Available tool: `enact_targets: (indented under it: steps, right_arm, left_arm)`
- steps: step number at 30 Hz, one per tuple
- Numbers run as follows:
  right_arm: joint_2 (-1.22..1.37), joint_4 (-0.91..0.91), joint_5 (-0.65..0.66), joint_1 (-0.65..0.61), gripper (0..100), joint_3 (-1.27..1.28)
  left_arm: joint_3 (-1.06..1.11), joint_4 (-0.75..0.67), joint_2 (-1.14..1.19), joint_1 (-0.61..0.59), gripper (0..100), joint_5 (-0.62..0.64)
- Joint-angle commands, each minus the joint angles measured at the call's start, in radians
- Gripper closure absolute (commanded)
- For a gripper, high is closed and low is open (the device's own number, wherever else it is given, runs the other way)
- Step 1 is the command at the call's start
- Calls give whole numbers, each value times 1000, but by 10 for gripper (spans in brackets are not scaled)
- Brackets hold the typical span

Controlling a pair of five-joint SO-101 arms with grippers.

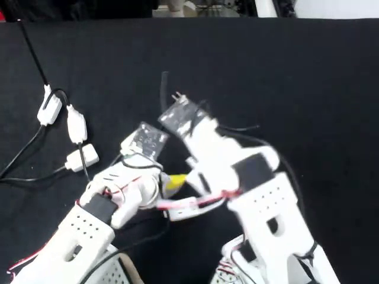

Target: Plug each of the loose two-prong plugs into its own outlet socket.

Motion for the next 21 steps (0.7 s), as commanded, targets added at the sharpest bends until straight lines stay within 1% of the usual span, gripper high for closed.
enact_targets:
  steps: [1,7,11,14,17,21]
  right_arm:
    - [-41,-29,-38,-84,987,-2]
    - [-15,-163,-37,-89,987,119]
    - [-12,-258,-37,-94,987,213]
    - [-10,-273,-37,-147,987,246]
    - [-10,-275,-37,-195,987,257]
    - [-12,-275,-37,-199,987,259]
  left_arm:
    - [-16,-28,-8,-50,702,44]
    - [-48,-20,-8,-96,702,55]
    - [-35,-15,-69,-90,701,52]
    - [-16,34,-181,-90,700,52]
    - [13,107,-341,-88,700,48]
    - [71,229,-592,-38,699,44]
